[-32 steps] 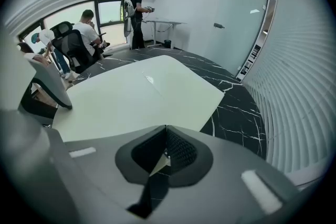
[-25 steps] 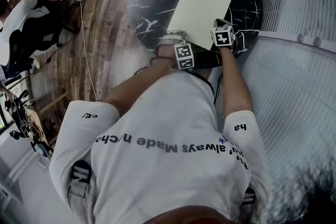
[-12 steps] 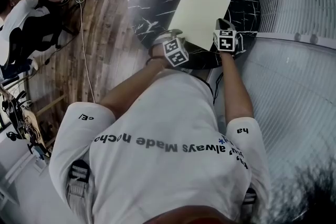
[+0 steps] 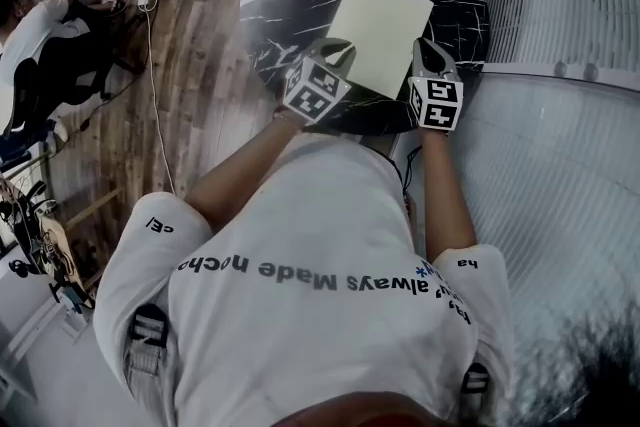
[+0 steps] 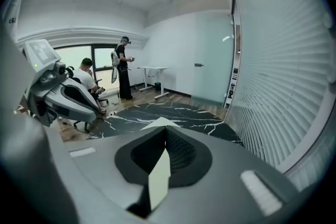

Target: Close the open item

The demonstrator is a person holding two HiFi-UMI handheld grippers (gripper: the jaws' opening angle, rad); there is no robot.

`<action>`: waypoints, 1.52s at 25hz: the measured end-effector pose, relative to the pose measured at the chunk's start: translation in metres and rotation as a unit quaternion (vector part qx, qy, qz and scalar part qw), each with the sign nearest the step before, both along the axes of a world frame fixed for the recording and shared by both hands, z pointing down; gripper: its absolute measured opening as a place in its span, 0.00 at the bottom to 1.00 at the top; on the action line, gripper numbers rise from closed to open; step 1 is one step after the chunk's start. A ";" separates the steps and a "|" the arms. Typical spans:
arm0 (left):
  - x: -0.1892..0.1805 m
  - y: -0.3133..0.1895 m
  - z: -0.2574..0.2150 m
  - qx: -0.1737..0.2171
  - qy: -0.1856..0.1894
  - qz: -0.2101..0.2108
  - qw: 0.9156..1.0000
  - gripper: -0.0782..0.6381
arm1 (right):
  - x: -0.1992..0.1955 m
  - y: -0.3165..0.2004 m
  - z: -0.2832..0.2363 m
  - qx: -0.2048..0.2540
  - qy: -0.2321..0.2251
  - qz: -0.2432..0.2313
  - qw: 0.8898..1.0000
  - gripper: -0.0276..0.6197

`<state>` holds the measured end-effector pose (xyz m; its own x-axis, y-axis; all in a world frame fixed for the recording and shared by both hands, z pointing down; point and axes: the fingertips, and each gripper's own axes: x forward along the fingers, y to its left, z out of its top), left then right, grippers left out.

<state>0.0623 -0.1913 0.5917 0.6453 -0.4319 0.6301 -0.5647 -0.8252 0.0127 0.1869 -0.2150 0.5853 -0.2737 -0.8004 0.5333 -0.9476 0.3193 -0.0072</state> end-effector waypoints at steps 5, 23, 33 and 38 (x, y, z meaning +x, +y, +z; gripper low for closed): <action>0.000 -0.009 -0.061 0.028 0.072 -0.008 0.997 0.13 | -0.014 0.016 -0.068 0.043 -0.033 0.005 0.999 0.05; -0.018 0.001 -0.231 0.102 0.229 -0.020 0.968 0.11 | -0.068 0.070 -0.242 0.173 -0.072 -0.020 0.982 0.05; -0.013 0.007 -0.242 0.103 0.234 -0.011 0.967 0.11 | -0.070 0.075 -0.252 0.179 -0.073 -0.021 0.981 0.05; -0.012 0.008 -0.242 0.097 0.236 -0.008 0.967 0.11 | -0.071 0.075 -0.253 0.176 -0.076 -0.019 0.981 0.05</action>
